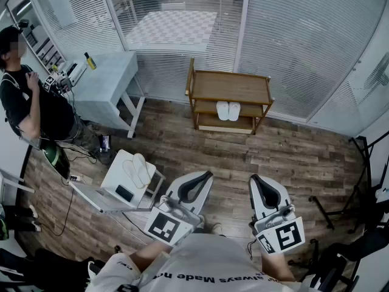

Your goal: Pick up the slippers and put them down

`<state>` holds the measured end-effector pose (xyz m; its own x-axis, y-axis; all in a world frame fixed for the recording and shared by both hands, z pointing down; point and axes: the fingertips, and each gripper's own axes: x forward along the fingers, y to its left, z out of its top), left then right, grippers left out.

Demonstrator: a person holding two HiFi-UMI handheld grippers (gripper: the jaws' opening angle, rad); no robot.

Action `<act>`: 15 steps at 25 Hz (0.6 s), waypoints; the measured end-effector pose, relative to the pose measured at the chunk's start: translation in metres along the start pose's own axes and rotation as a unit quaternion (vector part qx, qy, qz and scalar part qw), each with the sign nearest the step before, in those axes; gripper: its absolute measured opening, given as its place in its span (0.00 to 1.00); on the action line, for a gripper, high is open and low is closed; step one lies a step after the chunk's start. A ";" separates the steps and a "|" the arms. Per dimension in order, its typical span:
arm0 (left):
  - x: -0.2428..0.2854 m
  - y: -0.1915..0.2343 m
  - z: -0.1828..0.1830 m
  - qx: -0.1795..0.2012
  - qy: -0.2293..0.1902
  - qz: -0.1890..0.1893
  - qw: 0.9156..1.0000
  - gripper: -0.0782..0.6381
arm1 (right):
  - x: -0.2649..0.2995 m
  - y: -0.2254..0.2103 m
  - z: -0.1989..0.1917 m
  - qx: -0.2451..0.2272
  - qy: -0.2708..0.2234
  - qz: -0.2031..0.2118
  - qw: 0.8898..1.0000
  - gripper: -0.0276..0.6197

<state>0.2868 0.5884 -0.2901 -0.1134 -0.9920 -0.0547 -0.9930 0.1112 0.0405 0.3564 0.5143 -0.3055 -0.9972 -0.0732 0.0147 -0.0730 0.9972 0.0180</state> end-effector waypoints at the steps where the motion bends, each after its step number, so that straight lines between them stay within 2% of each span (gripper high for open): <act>1: -0.002 0.003 0.001 -0.003 -0.001 0.000 1.000 0.14 | 0.003 0.003 0.000 -0.001 0.001 0.001 1.000 0.07; 8: -0.015 0.025 -0.001 0.001 -0.010 -0.010 1.000 0.14 | 0.021 0.020 0.004 -0.009 -0.024 -0.008 1.000 0.07; 12: -0.019 0.035 -0.006 -0.013 0.018 -0.015 1.000 0.14 | 0.029 0.019 -0.001 0.010 -0.024 -0.023 0.999 0.07; 15: -0.017 0.043 -0.008 -0.015 0.020 -0.018 1.000 0.14 | 0.038 0.016 -0.005 0.020 -0.018 -0.031 0.999 0.07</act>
<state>0.2461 0.6094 -0.2799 -0.0760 -0.9970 -0.0173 -0.9948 0.0746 0.0697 0.3175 0.5272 -0.2993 -0.9906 -0.1354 -0.0212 -0.1349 0.9906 -0.0218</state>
